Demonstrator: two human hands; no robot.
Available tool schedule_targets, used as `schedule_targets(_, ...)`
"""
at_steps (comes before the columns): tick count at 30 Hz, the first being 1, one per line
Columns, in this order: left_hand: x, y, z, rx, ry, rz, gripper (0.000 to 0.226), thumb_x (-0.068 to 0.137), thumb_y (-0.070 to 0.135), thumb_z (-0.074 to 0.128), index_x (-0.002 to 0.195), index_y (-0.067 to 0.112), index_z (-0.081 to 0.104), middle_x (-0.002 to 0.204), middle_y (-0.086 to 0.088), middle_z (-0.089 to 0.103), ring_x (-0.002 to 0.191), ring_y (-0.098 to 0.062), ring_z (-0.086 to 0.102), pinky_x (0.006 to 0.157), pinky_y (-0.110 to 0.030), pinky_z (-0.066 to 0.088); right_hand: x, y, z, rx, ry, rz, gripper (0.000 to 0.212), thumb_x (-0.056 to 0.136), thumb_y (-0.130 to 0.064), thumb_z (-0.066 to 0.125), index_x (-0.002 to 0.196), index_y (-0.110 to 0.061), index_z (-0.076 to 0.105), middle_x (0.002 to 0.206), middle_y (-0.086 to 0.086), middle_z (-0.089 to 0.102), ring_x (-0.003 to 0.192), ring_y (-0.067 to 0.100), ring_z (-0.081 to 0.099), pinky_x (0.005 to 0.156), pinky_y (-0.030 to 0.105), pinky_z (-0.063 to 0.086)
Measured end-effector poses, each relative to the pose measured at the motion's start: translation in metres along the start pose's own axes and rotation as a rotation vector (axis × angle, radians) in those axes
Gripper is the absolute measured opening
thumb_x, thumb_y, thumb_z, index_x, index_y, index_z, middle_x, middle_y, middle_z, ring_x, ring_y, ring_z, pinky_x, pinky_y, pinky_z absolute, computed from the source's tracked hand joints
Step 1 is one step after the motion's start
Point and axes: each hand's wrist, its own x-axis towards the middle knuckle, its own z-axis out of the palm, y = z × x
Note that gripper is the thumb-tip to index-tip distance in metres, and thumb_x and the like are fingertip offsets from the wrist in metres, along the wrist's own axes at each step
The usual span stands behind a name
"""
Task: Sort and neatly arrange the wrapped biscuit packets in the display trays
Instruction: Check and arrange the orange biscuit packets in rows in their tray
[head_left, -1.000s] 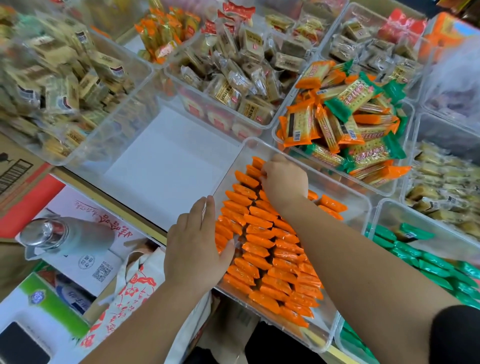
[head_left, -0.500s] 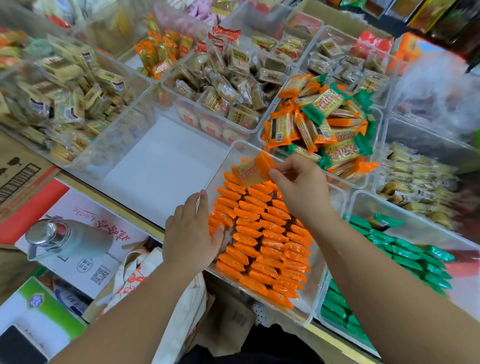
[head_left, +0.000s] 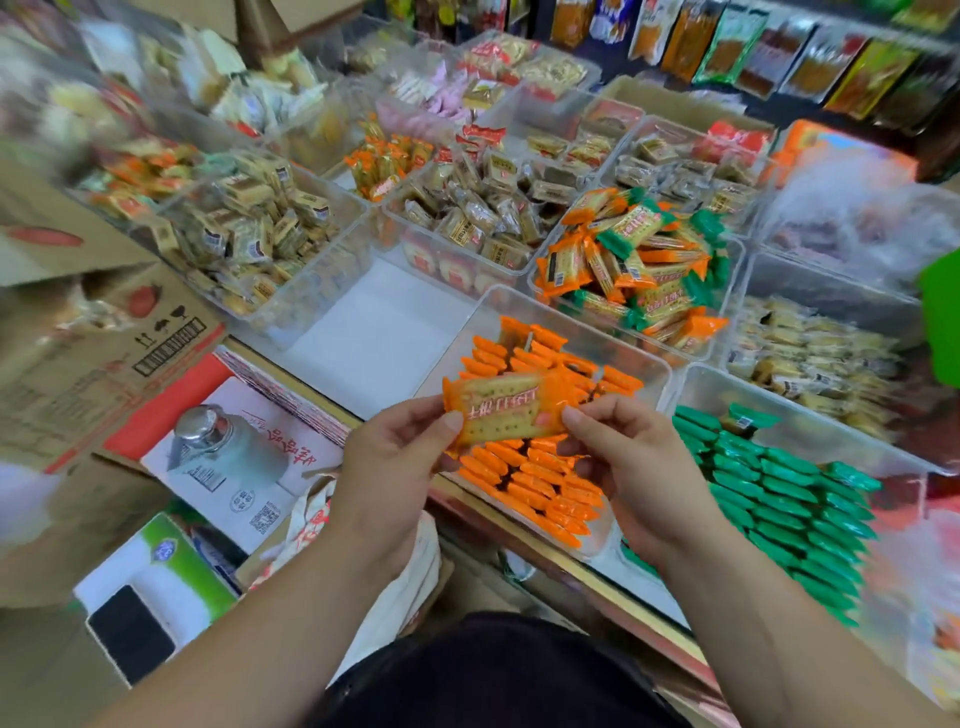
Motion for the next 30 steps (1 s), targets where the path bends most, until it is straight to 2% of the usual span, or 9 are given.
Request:
schedule_targets(4,-0.036,0.021,-0.017,0.007,0.001,0.058,0.007,0.088,0.002,0.069,0.083,0.002,0.074,0.074,-0.017,0.07,0.065,-0.026,0.063,0.062,-0.029,0.054,-0.02,0.01,0.001,0.268,-0.111,0.171,0.014,0.08,-0.018,0.069,0.066,-0.022,0.071,0.08,0.005,0.067,0.067,0.014,0.06,0.057,0.024,0.045)
schedule_targets(8,-0.062,0.032,-0.025,0.023,-0.075,0.101,0.005,0.085,0.002,0.07,0.081,-0.001,0.071,0.068,-0.012,0.064,0.058,-0.017,0.056,0.06,-0.022,0.049,-0.03,0.028,0.004,0.433,-0.212,0.254,0.011,0.078,-0.019,0.075,0.068,-0.02,0.071,0.083,0.004,0.068,0.066,0.013,0.058,0.053,0.021,0.045)
schedule_targets(10,-0.072,0.034,-0.027,-0.031,-0.128,0.105,0.009,0.077,0.005,0.075,0.078,-0.001,0.07,0.07,-0.013,0.062,0.061,-0.02,0.055,0.061,-0.025,0.049,-0.031,0.038,0.007,0.531,-0.301,0.279,0.025,0.066,-0.022,0.091,0.074,-0.019,0.068,0.093,0.005,0.069,0.069,0.013,0.057,0.056,0.022,0.045)
schedule_targets(12,-0.077,0.032,-0.03,-0.046,-0.144,0.126,0.012,0.073,0.006,0.08,0.078,0.0,0.07,0.072,-0.013,0.06,0.064,-0.021,0.054,0.063,-0.027,0.05,-0.032,0.044,0.01,0.568,-0.364,0.26,0.04,0.061,-0.027,0.096,0.08,-0.018,0.062,0.101,0.005,0.067,0.072,0.013,0.056,0.061,0.023,0.043)
schedule_targets(16,-0.083,0.028,-0.037,-0.06,-0.072,0.158,0.012,0.075,0.01,0.076,0.08,0.002,0.07,0.074,-0.012,0.063,0.069,-0.021,0.056,0.069,-0.031,0.051,-0.034,0.049,0.014,0.563,-0.385,0.203,0.044,0.06,-0.03,0.096,0.08,-0.019,0.059,0.099,0.004,0.067,0.073,0.013,0.057,0.061,0.024,0.044)
schedule_targets(18,-0.086,0.028,-0.039,0.019,-0.033,0.2,0.002,0.081,0.002,0.072,0.082,0.002,0.07,0.073,-0.009,0.066,0.069,-0.016,0.06,0.069,-0.028,0.053,-0.037,0.049,0.013,0.512,-0.365,0.169,0.042,0.06,-0.032,0.096,0.079,-0.02,0.062,0.098,0.004,0.068,0.074,0.013,0.058,0.062,0.025,0.045)
schedule_targets(22,-0.09,0.035,-0.039,0.16,-0.051,0.234,0.023,0.083,-0.011,0.069,0.098,0.007,0.072,0.08,-0.016,0.068,0.072,-0.014,0.063,0.07,-0.027,0.057,-0.044,0.042,0.011,0.372,-0.308,0.135,0.02,0.076,-0.03,0.083,0.074,-0.021,0.066,0.09,0.003,0.065,0.074,0.013,0.054,0.062,0.025,0.044)
schedule_targets(25,-0.091,0.04,-0.037,0.171,-0.11,0.219,0.031,0.081,-0.017,0.068,0.097,0.009,0.074,0.079,-0.016,0.067,0.074,-0.018,0.062,0.071,-0.028,0.057,-0.047,0.042,0.014,0.323,-0.263,0.174,0.016,0.086,-0.017,0.064,0.07,-0.02,0.066,0.086,0.004,0.065,0.071,0.013,0.053,0.059,0.024,0.043)
schedule_targets(30,-0.097,0.038,-0.031,0.157,-0.15,0.252,0.034,0.08,-0.019,0.067,0.094,0.011,0.076,0.072,-0.003,0.064,0.07,-0.015,0.059,0.067,-0.025,0.054,-0.05,0.053,0.022,0.269,-0.243,0.314,0.006,0.082,-0.016,0.067,0.076,-0.019,0.066,0.097,0.01,0.069,0.067,0.012,0.058,0.058,0.024,0.041)
